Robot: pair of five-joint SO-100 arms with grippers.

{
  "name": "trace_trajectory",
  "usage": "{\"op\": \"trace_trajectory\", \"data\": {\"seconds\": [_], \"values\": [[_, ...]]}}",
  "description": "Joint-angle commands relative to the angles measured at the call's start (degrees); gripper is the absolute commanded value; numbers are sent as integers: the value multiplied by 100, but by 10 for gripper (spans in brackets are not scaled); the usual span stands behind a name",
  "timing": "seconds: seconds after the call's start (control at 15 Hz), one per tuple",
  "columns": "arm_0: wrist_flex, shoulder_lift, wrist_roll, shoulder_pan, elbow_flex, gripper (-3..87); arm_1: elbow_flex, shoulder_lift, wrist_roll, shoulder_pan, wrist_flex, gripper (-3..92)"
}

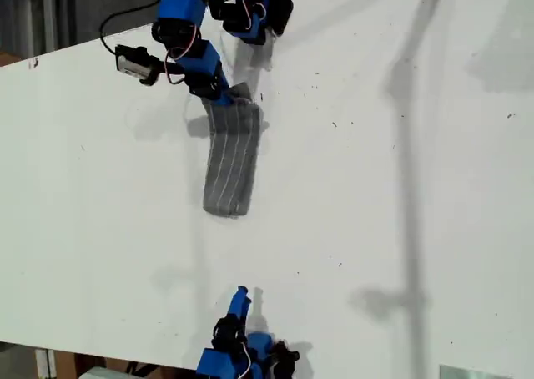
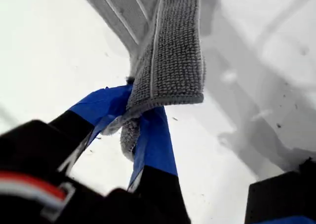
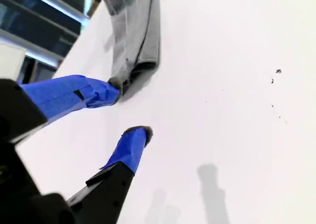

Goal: Grasp corners of a square towel and fold twice.

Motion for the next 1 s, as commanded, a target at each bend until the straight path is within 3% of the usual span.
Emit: {"op": "trace_trajectory", "data": {"seconds": [0.0, 0.13, 0.33, 0.67, 0.73, 0.8, 0.87, 0.93], "values": [[-105, 44, -44, -79, 62, 142, -1942, -1485, -976, 149, -396, -1], [-123, 158, -53, -88, 229, 142, -4034, -3375, -1925, -44, -554, -1], [-114, 439, -105, -62, 396, 142, -6442, -5484, -2637, -141, -765, -1], [-132, 571, -62, -132, 510, 143, -6943, -6838, -2892, 53, -1538, -1], [-132, 571, -62, -132, 510, 143, -6943, -6943, -2892, 53, -1617, 59], [-132, 571, -70, -132, 519, 143, -6943, -6996, -2821, 79, -1714, 279], [-132, 580, -79, -132, 527, 143, -6943, -7014, -2742, 158, -1837, 388], [-132, 598, -88, -132, 545, 143, -7014, -7014, -2760, 220, -1907, 400]]}}
